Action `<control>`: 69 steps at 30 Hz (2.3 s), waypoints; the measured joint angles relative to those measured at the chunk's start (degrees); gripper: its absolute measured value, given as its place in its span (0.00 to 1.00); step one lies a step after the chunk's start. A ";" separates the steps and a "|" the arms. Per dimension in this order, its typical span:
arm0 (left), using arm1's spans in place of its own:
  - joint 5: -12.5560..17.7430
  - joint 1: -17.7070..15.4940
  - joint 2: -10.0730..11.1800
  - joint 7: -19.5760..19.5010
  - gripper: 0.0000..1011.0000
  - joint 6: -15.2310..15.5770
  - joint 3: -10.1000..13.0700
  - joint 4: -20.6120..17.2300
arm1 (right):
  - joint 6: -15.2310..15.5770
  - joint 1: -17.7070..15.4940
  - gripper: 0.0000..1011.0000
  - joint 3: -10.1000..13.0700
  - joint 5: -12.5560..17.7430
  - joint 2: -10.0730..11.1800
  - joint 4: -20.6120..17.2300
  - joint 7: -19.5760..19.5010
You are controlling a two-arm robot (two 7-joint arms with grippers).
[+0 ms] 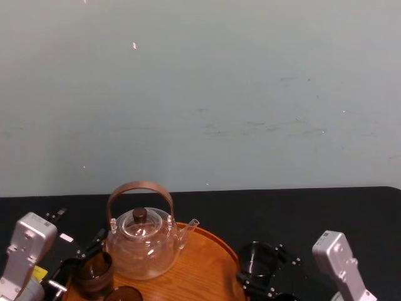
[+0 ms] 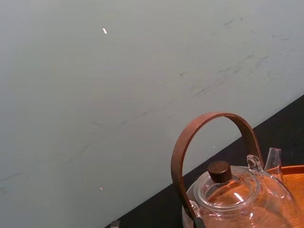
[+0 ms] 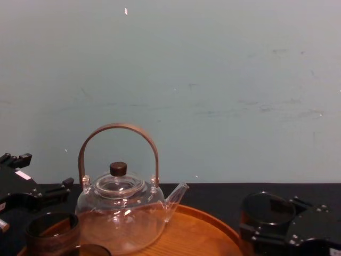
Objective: Pick up the glass from the table and place it on the tray.
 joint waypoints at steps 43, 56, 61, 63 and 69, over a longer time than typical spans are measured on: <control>0.00 0.00 0.00 0.00 0.99 0.00 0.00 0.00 | -1.77 12.95 0.90 -8.71 -3.40 -6.98 16.22 3.50; 0.00 0.00 0.00 0.00 0.99 0.00 0.00 0.00 | -1.62 13.29 0.96 -9.05 -3.95 -7.26 16.85 3.27; 0.00 0.00 0.00 0.00 0.99 0.00 0.00 0.00 | -1.62 13.26 0.99 -9.01 -3.88 -7.24 16.78 3.28; 0.00 0.00 0.00 0.00 0.99 0.00 0.00 0.00 | -1.61 13.25 0.99 -9.00 -3.85 -7.22 16.75 3.29; 0.00 0.00 0.00 0.00 0.99 0.00 0.00 0.00 | -1.71 13.10 0.99 -8.93 -3.68 -7.11 16.52 3.40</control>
